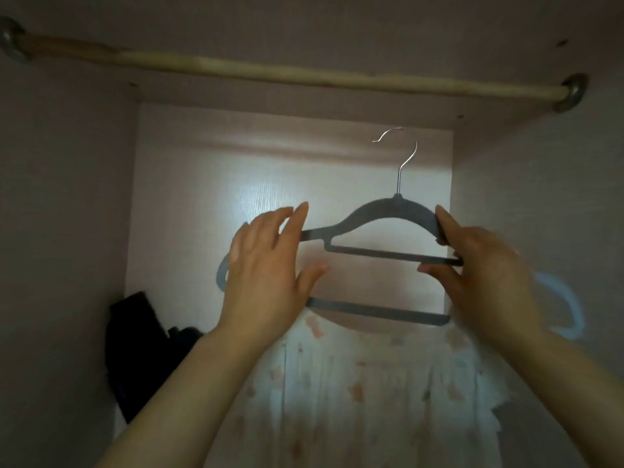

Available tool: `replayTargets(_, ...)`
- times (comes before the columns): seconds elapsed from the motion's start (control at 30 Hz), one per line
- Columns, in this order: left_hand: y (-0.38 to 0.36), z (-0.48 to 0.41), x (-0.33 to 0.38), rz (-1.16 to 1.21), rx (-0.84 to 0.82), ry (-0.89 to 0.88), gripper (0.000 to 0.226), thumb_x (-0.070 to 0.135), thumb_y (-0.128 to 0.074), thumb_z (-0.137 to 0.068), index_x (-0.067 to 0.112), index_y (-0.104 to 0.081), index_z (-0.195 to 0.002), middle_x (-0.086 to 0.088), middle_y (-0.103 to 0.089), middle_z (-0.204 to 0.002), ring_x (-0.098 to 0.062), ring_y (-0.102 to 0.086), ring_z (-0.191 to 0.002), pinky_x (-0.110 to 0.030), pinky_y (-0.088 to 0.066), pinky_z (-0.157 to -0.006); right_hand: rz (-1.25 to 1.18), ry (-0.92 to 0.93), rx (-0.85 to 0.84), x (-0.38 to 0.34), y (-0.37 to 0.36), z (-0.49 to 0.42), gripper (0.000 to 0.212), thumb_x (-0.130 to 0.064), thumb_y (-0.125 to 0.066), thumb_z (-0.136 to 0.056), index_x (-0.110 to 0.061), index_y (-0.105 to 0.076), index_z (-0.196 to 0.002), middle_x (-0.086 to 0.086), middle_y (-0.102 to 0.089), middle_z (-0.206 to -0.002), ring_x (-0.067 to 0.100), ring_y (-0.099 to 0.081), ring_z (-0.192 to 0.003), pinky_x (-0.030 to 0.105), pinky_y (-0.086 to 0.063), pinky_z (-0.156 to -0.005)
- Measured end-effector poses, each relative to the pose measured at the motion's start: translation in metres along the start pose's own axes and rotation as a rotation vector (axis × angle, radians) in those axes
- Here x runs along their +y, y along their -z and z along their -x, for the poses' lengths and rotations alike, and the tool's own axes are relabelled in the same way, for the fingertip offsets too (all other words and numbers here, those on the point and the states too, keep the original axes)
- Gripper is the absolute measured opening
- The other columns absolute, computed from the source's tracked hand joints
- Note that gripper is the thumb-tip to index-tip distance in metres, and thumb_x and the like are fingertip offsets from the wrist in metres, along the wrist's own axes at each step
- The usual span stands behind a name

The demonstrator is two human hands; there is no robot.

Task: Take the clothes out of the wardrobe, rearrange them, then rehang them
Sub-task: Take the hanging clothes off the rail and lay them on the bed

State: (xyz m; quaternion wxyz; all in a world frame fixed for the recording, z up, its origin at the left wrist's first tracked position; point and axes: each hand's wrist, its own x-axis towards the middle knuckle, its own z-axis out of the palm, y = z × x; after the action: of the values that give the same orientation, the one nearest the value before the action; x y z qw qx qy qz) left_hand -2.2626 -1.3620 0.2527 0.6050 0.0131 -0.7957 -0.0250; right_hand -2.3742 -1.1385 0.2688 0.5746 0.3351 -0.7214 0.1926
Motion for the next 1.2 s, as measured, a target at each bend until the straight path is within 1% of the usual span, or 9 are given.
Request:
replayTargets(0.13,-0.012,0.047,0.010,-0.070,-0.084,-0.054,0.063,0.048,-0.059,-0.081,0.023,-0.045,-0.136,-0.003,-0.064,-0.112,-0.026,-0.060,-0.101,-0.047,-0.035,-0.097,-0.028,-0.060,0.000,-0.019,0.011,0.061,0.067,-0.028,-0.072,-0.068,-0.003,-0.054,-0.128,0.015,-0.068,-0.084,0.035,-0.061,-0.070,0.040,-0.050,-0.064)
replayTargets(0.3,-0.009,0.093,0.025,-0.011,-0.013,-0.069,0.048,0.050,-0.041,-0.085,0.034,-0.042,-0.130,0.002,-0.063,-0.093,-0.014,-0.046,-0.089,-0.032,-0.025,-0.081,-0.011,-0.086,-0.036,-0.036,0.032,0.108,0.064,-0.034,-0.067,-0.070,-0.004,-0.056,-0.125,0.014,-0.069,-0.083,0.035,-0.064,-0.070,0.047,-0.052,-0.065)
replayTargets(0.37,-0.005,0.109,0.032,0.006,0.007,-0.059,0.045,0.052,-0.040,-0.086,0.036,-0.043,-0.128,0.003,-0.062,-0.090,-0.013,-0.045,-0.087,-0.031,-0.024,-0.081,0.012,-0.084,-0.054,-0.038,0.039,0.124,0.067,-0.047,-0.068,-0.075,-0.008,-0.051,-0.127,0.012,-0.069,-0.083,0.033,-0.063,-0.070,0.042,-0.051,-0.064)
replayTargets(0.5,0.009,0.135,0.048,0.071,-0.003,-0.067,0.042,0.053,-0.040,-0.088,0.036,-0.048,-0.126,0.005,-0.061,-0.087,-0.013,-0.045,-0.083,-0.027,-0.020,-0.080,0.024,-0.124,-0.088,-0.044,0.065,0.155,0.062,-0.045,-0.045,-0.076,-0.010,-0.051,-0.127,0.008,-0.068,-0.086,0.031,-0.061,-0.072,0.034,-0.043,-0.068)
replayTargets(0.6,0.022,0.154,0.064,0.150,-0.016,-0.070,0.043,0.046,-0.047,-0.084,0.035,-0.052,-0.125,0.003,-0.062,-0.086,-0.012,-0.045,-0.083,-0.028,-0.022,-0.080,0.013,-0.188,-0.120,-0.054,0.096,0.178,0.060,-0.043,-0.048,-0.077,-0.014,-0.047,-0.129,0.009,-0.066,-0.087,0.031,-0.060,-0.073,0.029,-0.035,-0.070)
replayTargets(0.8,0.069,0.195,0.099,0.362,-0.076,-0.122,0.042,0.057,-0.024,-0.096,0.036,-0.046,-0.125,0.002,-0.062,-0.086,-0.022,-0.056,-0.080,-0.045,-0.042,-0.073,0.173,-0.267,-0.143,-0.097,0.188,0.233,0.062,-0.031,-0.065,-0.072,-0.009,-0.055,-0.129,0.009,-0.067,-0.092,0.022,-0.046,-0.081,0.031,-0.031,-0.070)
replayTargets(1.0,0.141,0.231,0.145,0.529,-0.066,-0.153,0.040,0.057,-0.026,-0.094,0.038,-0.047,-0.124,0.002,-0.060,-0.089,-0.016,-0.045,-0.086,-0.035,-0.028,-0.082,0.314,-0.333,-0.153,-0.159,0.298,0.269,0.060,-0.031,-0.059,-0.078,-0.013,-0.045,-0.133,0.007,-0.064,-0.087,0.022,-0.047,-0.078,0.029,-0.033,-0.070)
replayTargets(1.1,0.175,0.239,0.173,0.597,-0.080,-0.189,0.040,0.055,-0.036,-0.090,0.038,-0.046,-0.125,0.003,-0.061,-0.091,-0.018,-0.048,-0.087,-0.036,-0.027,-0.084,0.410,-0.394,-0.152,-0.183,0.352,0.279,0.071,-0.013,-0.081,-0.068,-0.013,-0.049,-0.132,0.007,-0.065,-0.090,0.025,-0.053,-0.078,0.031,-0.037,-0.070)
replayTargets(1.2,0.210,0.246,0.201,0.688,-0.064,-0.230,0.040,0.052,-0.043,-0.087,0.038,-0.047,-0.124,0.004,-0.062,-0.093,-0.018,-0.050,-0.086,-0.037,-0.028,-0.083,0.529,-0.424,-0.143,-0.209,0.409,0.287,0.069,-0.019,-0.083,-0.066,-0.010,-0.055,-0.128,0.007,-0.066,-0.087,0.025,-0.056,-0.075,0.032,-0.041,-0.067)
